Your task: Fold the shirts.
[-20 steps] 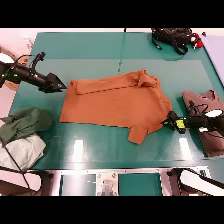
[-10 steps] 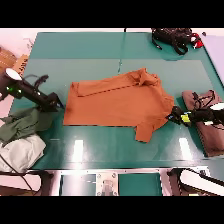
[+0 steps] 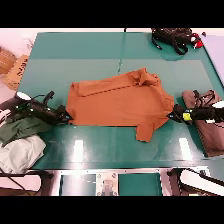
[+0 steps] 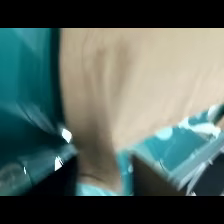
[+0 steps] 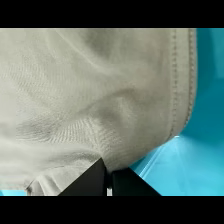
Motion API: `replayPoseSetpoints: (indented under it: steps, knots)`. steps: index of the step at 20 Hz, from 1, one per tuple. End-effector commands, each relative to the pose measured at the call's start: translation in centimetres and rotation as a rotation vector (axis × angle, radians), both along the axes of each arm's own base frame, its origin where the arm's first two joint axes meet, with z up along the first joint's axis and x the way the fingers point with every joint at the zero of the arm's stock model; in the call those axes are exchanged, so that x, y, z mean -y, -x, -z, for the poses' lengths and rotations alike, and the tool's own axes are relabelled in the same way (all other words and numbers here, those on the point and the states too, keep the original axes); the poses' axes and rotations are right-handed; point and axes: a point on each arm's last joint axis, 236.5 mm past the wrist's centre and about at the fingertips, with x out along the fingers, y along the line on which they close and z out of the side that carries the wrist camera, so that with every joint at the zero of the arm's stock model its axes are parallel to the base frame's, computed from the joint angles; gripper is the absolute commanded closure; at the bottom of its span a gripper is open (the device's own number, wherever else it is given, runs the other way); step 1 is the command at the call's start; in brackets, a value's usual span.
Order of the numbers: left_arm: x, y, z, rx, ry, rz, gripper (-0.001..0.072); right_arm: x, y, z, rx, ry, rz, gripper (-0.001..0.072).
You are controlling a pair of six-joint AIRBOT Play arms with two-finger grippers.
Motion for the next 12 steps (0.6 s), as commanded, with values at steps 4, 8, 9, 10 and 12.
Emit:
replayPoseSetpoints:
  steps: [4,8,9,10,12]
  knots:
    - [2.3,-3.5,-5.9,0.160,0.160,0.036,0.0689,0.0,-1.5,-4.1,0.072,-0.001,-0.024,0.0694]
    - [1.9,-7.2,-18.6,0.495,0.108,0.100,0.0689,0.9,-4.8,-17.4,0.328,0.095,-0.057,0.0694]
    - [1.8,-7.6,-23.2,0.612,0.080,0.103,0.0689,1.0,-5.2,-21.7,0.418,0.138,-0.061,0.0694]
    - [1.8,-7.6,-27.8,0.739,0.049,0.118,0.0689,0.9,-5.2,-26.1,0.510,0.181,-0.062,0.0694]
    - [2.1,-6.1,-37.8,0.995,-0.015,0.130,0.0689,0.3,-4.0,-36.0,0.729,0.289,-0.059,0.0694]
